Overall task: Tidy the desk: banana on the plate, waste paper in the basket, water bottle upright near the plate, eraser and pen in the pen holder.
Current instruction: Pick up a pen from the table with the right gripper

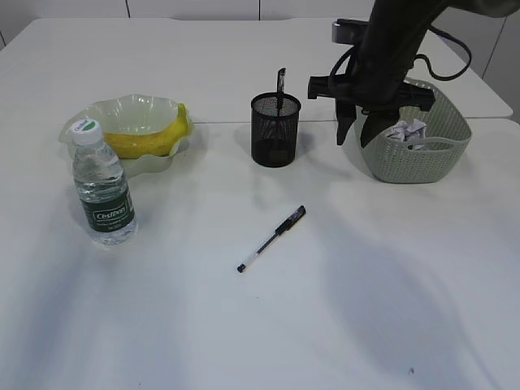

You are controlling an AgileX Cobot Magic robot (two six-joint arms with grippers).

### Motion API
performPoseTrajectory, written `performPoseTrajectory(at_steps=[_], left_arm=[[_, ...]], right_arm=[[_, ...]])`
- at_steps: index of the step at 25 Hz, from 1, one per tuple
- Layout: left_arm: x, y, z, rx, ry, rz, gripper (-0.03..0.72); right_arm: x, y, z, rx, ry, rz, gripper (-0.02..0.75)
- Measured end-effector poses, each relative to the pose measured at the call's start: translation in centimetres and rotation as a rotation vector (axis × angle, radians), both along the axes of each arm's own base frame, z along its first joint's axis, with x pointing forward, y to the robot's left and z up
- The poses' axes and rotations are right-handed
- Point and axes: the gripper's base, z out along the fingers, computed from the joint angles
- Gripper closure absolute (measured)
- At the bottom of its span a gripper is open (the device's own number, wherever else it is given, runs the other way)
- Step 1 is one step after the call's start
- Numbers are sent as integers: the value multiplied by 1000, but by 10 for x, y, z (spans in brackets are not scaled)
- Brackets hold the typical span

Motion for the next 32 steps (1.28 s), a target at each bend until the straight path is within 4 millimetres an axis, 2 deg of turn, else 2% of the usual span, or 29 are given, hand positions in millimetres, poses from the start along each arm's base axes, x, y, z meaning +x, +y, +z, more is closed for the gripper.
performPoseTrajectory(at_steps=[8,14,20,24,32], left_arm=[[0,-1,0,-15,-5,-12,256],[0,-2,0,-20,-6,-15,256],[0,-2,0,-30,-7,-13,256],[0,-2,1,-46,-9,-11,256],[0,-2,1,-48,-9,-11,256]], right_arm=[[-1,9,-3,171,73,-325,473],[5,23,-38,285,220,-474,473],[9,24,-64,289,288,-636,456],[10,25,-73,269,298,-689,469],[2,56,-94,234,342,-675,460]])
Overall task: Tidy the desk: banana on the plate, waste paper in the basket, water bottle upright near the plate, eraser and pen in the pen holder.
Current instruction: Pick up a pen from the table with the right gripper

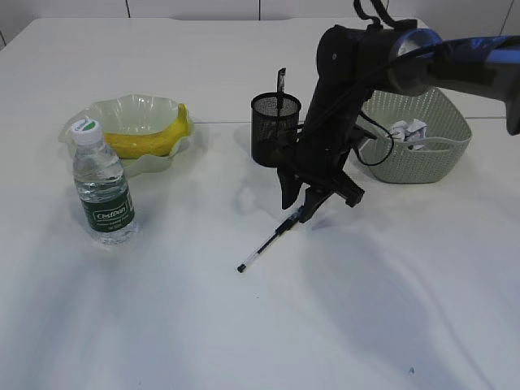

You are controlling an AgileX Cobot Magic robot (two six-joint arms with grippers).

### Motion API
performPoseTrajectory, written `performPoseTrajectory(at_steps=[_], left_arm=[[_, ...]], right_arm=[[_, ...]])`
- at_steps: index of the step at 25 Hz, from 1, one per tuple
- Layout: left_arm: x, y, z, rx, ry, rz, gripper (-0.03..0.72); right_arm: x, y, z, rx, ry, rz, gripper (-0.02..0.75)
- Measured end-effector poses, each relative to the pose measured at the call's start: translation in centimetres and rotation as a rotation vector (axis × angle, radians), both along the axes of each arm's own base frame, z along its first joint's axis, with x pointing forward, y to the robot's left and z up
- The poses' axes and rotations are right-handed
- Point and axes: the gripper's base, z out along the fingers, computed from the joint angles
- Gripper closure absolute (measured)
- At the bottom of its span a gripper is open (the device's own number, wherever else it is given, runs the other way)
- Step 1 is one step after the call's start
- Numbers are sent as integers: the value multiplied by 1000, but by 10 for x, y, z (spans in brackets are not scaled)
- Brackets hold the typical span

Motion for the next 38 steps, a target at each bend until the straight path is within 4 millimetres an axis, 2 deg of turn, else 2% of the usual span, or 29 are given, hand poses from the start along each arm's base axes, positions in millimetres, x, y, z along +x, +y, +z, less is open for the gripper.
performPoseTrajectory(at_steps=[2,3,7,8,11,17,23,38], left_arm=[[0,0,0,0,0,0,256],[0,0,0,0,0,0,256],[0,0,0,0,0,0,256],[0,0,0,0,0,0,256],[0,0,0,0,0,0,256],[0,0,0,0,0,0,256],[0,0,0,-3,-1,-3,256],[0,-1,0,-3,-2,-6,256]], right_arm=[[-3,8,-4,-7,11,1,466],[-4,11,-5,-12,13,1,412],[-5,15,-7,-34,1,-14,460],[-5,16,-7,-37,-5,-15,446],[-3,16,-7,-34,-23,-21,466],[-2,14,-8,-59,-33,-16,463],[-3,17,-24,-47,16,-22,468],[-5,18,-33,-45,56,-6,467]])
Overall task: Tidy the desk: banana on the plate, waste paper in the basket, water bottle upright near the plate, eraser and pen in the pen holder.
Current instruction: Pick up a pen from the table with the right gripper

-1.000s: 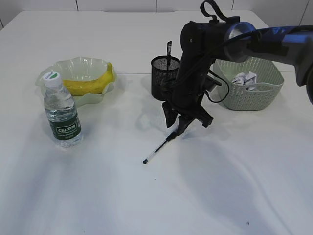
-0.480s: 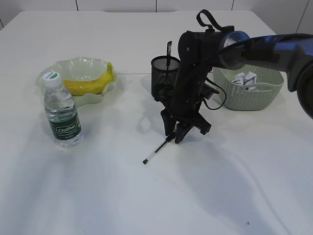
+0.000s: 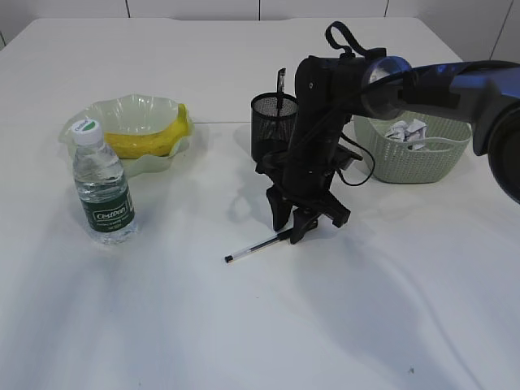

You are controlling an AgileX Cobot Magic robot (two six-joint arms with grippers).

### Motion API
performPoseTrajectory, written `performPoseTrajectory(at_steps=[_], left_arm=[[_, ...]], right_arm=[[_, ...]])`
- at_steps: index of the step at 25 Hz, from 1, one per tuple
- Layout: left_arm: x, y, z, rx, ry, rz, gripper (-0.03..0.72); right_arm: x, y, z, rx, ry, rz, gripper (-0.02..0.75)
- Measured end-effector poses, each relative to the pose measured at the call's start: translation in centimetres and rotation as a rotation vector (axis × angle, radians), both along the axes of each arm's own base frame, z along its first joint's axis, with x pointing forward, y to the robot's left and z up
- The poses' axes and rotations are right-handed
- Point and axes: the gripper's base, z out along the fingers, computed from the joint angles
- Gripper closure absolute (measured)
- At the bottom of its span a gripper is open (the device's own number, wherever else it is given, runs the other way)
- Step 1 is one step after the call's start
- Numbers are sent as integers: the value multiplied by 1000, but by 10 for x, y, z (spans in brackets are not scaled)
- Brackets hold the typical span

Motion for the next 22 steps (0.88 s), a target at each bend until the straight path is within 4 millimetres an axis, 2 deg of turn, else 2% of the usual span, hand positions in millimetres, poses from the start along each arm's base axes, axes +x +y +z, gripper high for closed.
performPoseTrajectory(at_steps=[22], left_arm=[[0,0,-2,-2,5,-3,258]], right_arm=[[1,0,1,-2,-4,4,476]])
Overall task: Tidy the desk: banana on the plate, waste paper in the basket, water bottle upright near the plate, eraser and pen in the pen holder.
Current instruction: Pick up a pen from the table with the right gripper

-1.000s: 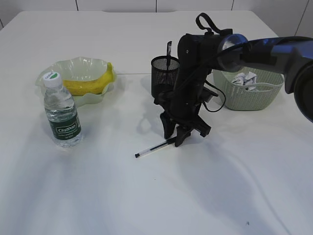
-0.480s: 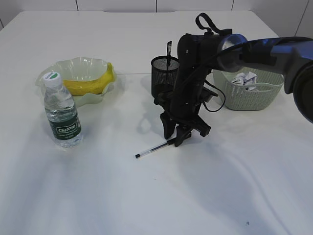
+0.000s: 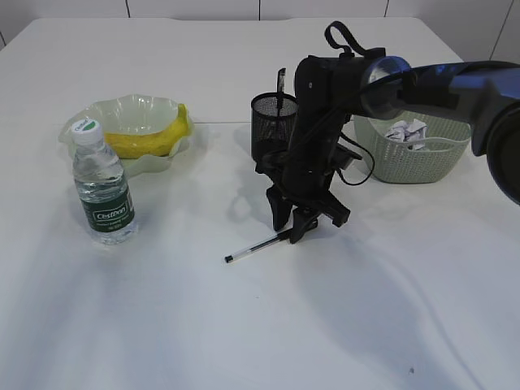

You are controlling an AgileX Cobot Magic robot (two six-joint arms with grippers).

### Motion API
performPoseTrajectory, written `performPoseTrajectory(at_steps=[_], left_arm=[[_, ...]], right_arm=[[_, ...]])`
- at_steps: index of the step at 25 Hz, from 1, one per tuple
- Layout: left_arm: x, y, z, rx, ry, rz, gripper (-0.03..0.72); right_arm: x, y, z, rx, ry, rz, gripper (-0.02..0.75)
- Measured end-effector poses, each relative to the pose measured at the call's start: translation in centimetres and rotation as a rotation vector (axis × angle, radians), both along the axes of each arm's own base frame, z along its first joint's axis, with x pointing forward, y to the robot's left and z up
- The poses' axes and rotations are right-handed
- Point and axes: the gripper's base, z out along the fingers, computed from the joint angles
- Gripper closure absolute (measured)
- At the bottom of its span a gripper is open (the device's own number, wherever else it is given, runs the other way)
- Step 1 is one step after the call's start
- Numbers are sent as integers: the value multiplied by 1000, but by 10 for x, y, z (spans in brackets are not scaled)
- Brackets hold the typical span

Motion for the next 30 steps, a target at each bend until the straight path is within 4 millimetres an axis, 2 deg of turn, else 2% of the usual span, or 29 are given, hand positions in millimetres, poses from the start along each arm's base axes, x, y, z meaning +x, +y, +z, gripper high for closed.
performPoseTrajectory(at_steps=[20,22,27,30], left_arm=[[0,0,0,0,0,0,259],[0,0,0,0,0,0,259],[0,0,0,0,0,0,259],[0,0,0,0,0,0,261]], right_arm=[[6,-3,2,-48,-43,26,477],[6,-3,2,-43,-41,24,498],[5,-1,1,-18,-34,40,626],[5,0,1,-11,-37,66,652]])
